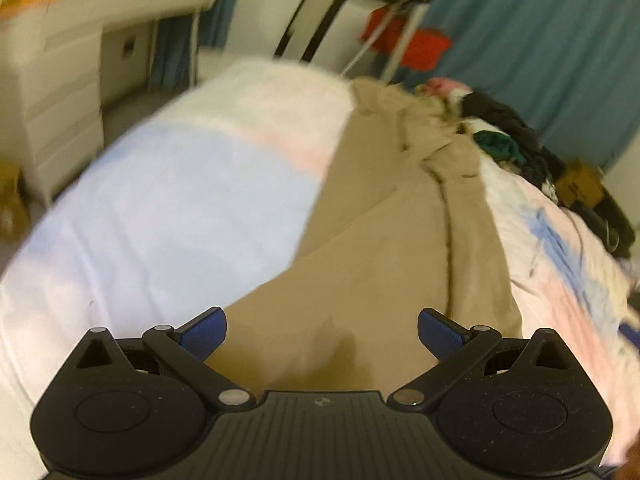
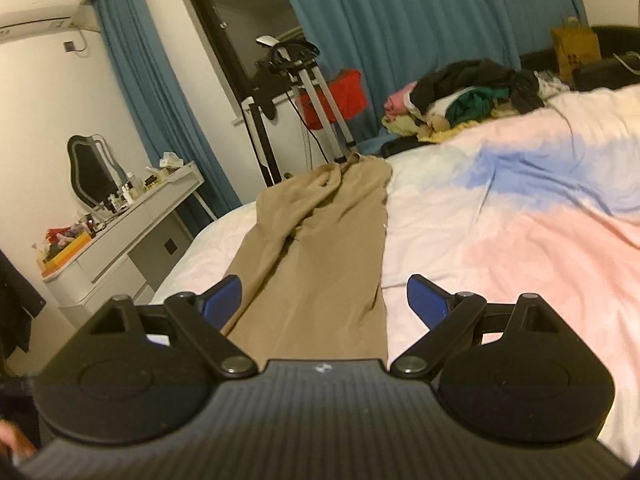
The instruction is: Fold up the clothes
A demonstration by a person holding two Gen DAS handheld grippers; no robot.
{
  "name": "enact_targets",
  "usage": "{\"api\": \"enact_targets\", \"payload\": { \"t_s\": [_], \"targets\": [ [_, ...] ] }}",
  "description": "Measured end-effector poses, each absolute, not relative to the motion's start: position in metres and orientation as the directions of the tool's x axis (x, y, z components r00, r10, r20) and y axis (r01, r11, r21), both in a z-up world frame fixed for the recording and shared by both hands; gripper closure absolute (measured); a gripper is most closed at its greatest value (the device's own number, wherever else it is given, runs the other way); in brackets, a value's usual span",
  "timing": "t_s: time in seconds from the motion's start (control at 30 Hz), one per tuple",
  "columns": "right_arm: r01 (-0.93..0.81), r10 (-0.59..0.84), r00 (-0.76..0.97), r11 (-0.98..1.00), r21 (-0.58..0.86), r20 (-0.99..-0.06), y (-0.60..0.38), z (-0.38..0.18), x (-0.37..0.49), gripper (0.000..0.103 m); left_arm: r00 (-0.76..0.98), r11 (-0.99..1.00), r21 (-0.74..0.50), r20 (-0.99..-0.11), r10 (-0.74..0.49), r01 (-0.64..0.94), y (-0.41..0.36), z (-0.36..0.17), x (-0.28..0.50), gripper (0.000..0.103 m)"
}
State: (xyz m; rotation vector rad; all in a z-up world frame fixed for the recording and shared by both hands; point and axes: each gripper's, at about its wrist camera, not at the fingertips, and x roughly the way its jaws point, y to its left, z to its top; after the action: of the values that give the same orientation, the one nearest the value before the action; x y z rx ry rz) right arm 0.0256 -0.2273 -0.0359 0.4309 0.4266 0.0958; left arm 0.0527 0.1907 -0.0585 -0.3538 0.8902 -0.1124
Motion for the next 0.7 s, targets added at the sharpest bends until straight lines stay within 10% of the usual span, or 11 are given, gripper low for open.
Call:
{"api": "enact_targets", "payload": {
  "t_s": [0.53,0.63,0.7],
  "targets": [
    [0.034,0.284,0.852,0.808,0.588,-0.44,-0.239,-0.055,0.037,0.012,0.538,0.854,-0.45,-0.803,-0.258,-0.262,0.267,-0.093,0.065,0.038],
    [0.037,0.298,0.844,0.797,0.603,-0.446,-0.24,-0.057,0.037,0.012,0.535,0.914,-0.356,-0.819,-0.206,-0.195,0.245,-0.085,0.062,0.059],
    [0.04,0.303,0.839,0.793,0.608,-0.451,-0.24,-0.059,0.037,0.012,0.543,0.948,-0.285,-0.823,-0.166,-0.142,0.231,-0.078,0.058,0.096]
  ]
}}
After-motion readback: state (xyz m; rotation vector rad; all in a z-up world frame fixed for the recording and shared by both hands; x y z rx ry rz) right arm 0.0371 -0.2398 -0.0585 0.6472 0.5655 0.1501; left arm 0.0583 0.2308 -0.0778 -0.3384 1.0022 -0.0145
